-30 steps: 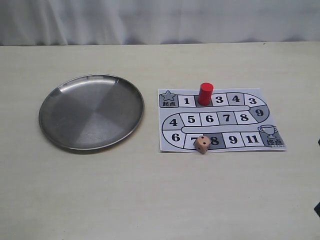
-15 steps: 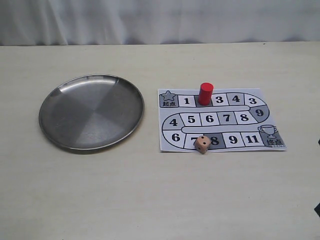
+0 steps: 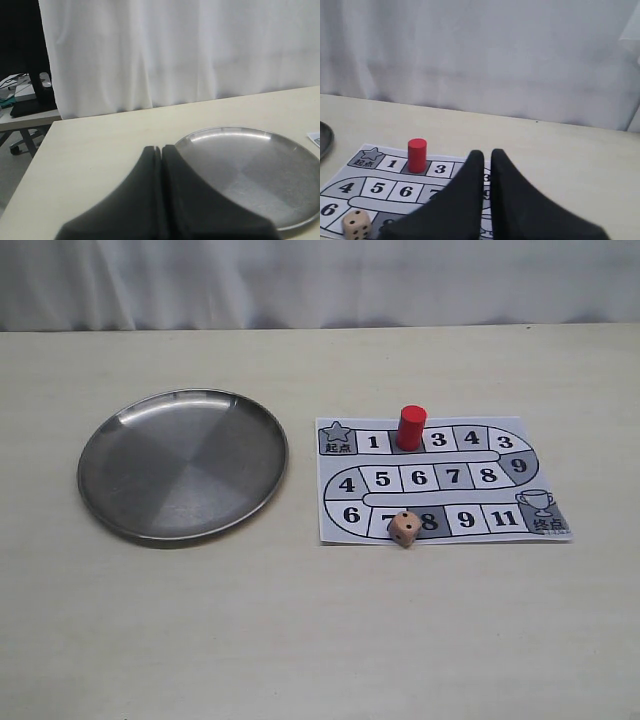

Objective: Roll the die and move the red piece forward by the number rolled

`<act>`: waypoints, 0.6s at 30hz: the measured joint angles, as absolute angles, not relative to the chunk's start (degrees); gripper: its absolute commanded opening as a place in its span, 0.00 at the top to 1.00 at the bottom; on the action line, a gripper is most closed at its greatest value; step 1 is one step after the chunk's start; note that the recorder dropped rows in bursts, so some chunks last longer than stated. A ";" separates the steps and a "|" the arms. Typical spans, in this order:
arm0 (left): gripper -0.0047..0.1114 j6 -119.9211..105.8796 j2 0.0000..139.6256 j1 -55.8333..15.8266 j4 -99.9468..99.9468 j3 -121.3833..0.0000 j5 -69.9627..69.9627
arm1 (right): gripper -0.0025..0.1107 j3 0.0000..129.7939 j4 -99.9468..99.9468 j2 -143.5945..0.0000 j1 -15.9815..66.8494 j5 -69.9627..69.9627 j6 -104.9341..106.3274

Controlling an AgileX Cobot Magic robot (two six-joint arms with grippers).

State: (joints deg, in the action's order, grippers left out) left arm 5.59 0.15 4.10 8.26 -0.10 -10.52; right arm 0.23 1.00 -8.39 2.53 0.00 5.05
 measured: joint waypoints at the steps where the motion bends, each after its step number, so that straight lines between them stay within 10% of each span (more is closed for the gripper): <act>1: 0.96 5.59 0.15 4.10 8.26 -0.10 -10.52 | 0.94 0.23 1.27 -8.11 1.96 0.00 5.05; 18: 0.96 5.59 0.15 4.10 8.26 -0.10 -10.52 | 0.94 0.22 1.82 -0.35 -3.35 5.40 5.05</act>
